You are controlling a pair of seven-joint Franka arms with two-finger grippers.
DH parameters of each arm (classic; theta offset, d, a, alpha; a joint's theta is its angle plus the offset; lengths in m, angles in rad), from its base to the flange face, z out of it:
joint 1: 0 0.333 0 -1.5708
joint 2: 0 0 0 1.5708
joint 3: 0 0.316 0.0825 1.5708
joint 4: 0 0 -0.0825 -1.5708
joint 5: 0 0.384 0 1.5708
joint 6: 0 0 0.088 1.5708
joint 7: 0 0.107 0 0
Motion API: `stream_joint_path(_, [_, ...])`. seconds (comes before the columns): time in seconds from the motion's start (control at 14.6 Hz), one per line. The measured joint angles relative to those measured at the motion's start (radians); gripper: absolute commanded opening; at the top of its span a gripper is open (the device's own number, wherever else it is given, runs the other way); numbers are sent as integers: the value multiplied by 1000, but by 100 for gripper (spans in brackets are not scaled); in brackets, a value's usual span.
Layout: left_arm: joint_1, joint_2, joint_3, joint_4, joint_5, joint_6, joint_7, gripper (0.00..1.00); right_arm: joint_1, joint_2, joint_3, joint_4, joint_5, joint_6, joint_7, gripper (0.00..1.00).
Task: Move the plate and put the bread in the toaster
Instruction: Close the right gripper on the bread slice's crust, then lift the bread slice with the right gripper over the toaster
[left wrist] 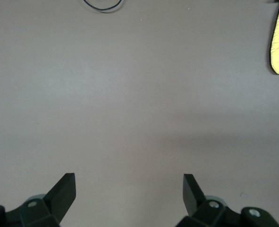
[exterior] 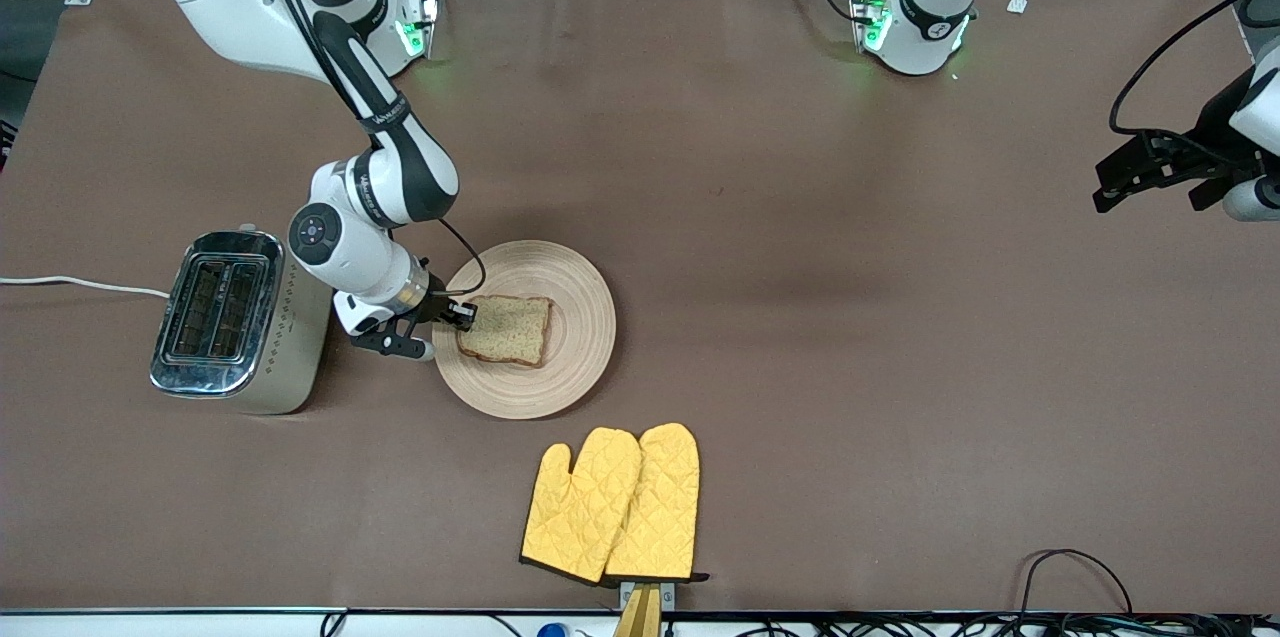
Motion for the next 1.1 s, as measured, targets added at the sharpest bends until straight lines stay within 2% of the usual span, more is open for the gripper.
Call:
stream_joint_path(0.14, [3,-16,2,-36,0,20,0,100,0,1,-3,25,0,-65,0,0])
stream_joint_path(0.55, [9,-45,0,-65,0,26,-1,100,-2,-43,-37,174,-11,-413,0,0])
stream_joint_path(0.89, [7,-46,0,-71,0,26,-3,100,-4,-99,-79,255,-160,-586,3,0])
stream_joint_path(1.1, [7,-46,0,-72,0,26,-3,100,-5,-102,-99,398,-271,-785,3,0])
